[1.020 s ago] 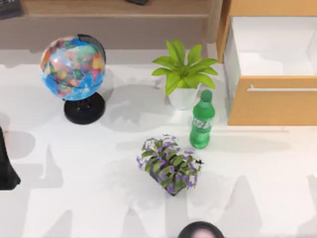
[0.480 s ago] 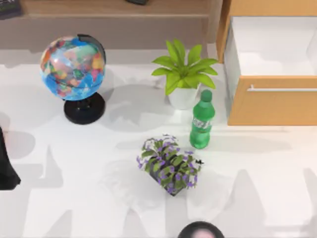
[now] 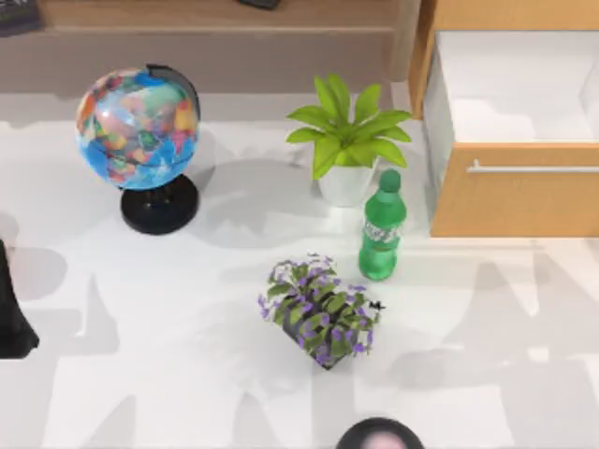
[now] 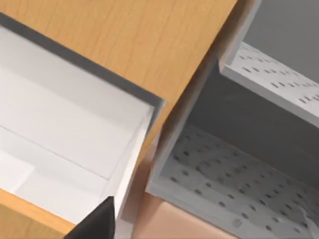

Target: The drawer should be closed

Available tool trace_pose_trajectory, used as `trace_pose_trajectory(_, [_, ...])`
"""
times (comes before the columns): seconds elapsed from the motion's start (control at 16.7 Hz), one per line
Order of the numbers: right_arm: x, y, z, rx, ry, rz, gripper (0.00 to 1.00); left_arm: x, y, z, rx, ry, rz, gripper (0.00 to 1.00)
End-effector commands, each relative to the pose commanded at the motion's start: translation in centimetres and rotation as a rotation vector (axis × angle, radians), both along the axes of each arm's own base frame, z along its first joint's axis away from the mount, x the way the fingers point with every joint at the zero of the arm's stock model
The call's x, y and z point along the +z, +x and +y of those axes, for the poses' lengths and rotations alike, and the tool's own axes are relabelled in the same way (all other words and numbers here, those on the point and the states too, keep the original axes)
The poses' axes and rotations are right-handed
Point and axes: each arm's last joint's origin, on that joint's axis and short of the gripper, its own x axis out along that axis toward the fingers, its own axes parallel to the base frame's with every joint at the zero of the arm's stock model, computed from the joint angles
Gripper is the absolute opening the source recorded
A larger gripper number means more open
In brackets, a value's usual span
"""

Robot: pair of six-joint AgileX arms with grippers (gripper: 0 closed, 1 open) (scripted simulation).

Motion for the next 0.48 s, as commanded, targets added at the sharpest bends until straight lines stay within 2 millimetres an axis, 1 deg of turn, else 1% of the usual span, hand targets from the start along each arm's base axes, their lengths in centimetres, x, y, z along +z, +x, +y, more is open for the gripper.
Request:
trace_pose_trajectory(0.12, [-2.5, 0.5, 2.5, 0.021, -0.158, 0.011, 1.00, 0.0, 0.0, 0.0, 0.000, 0.000, 0.000, 1.00])
trace_pose_trajectory(0.24, [-4.5, 0.6, 4.9, 0.038, -0.329, 0.009, 1.00, 0.0, 0.0, 0.0, 0.000, 0.000, 0.000, 1.00])
trace_pose_trajectory(0.36, [-6.0, 0.5, 7.1, 0.045, -0.502, -0.007, 1.00, 0.0, 0.0, 0.0, 0.000, 0.000, 0.000, 1.00])
trace_pose_trajectory(0.48, [-7.1, 0.3, 9.1, 0.042, -0.666, -0.032, 1.00, 0.0, 0.0, 0.0, 0.000, 0.000, 0.000, 1.00])
